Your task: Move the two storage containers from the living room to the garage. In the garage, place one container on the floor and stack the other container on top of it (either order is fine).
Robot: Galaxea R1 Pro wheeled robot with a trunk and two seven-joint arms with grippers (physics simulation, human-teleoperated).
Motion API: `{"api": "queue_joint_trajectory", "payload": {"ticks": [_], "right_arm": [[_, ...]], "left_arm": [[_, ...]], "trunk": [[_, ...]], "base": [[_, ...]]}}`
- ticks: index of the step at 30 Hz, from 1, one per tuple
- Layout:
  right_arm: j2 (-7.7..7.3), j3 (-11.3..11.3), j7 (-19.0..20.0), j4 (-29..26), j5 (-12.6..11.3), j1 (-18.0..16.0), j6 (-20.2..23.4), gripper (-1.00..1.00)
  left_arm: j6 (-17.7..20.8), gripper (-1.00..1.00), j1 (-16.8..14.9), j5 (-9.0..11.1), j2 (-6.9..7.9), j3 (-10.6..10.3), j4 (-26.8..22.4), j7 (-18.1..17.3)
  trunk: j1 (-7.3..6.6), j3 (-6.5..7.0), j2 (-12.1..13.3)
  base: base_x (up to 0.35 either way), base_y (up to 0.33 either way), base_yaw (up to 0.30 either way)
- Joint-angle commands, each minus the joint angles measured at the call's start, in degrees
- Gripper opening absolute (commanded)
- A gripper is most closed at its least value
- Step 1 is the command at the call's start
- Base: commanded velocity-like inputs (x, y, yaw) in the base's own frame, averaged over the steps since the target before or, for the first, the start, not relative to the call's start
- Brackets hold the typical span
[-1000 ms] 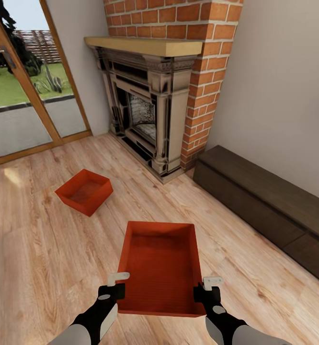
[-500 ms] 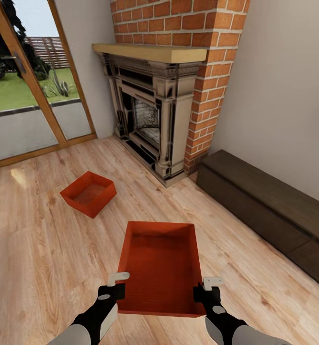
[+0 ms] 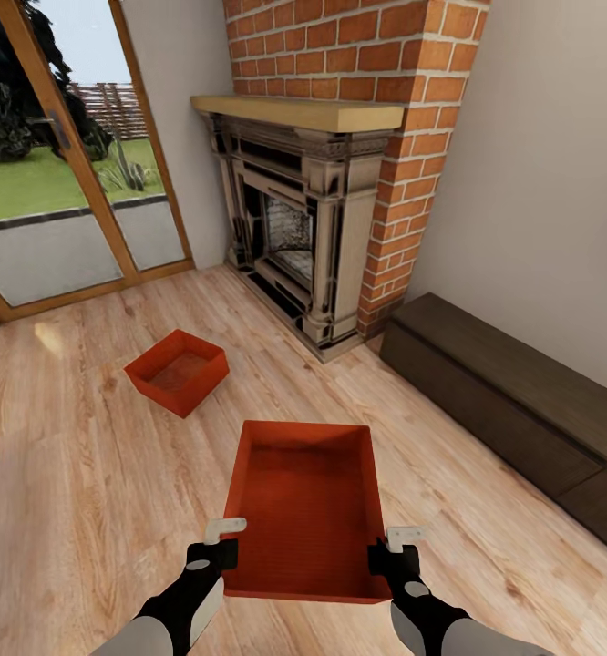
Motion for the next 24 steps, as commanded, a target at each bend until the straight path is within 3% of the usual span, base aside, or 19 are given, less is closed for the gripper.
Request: {"api": "queue_joint_trajectory", "payload": {"ticks": [1,24], "right_arm": [[-0.13,-1.8,-0.4,0.0,-1.1,0.0,-0.5,-1.0],[-0.13,-1.8,-0.4,0.0,-1.1,-0.1,-0.4,-1.0]], "left_arm": [[0.0,-1.0,0.0,-0.6,0.21,1.3,0.0,0.6],[0.0,-1.0,0.0,-0.5,0.24,1.0,0.0,0.4]], "trunk": [[0.0,0.05,0.0],[0.0,2.14,0.0]], "base": [[0.0,0.0,0.083],[0.0,0.0,0.083]]}}
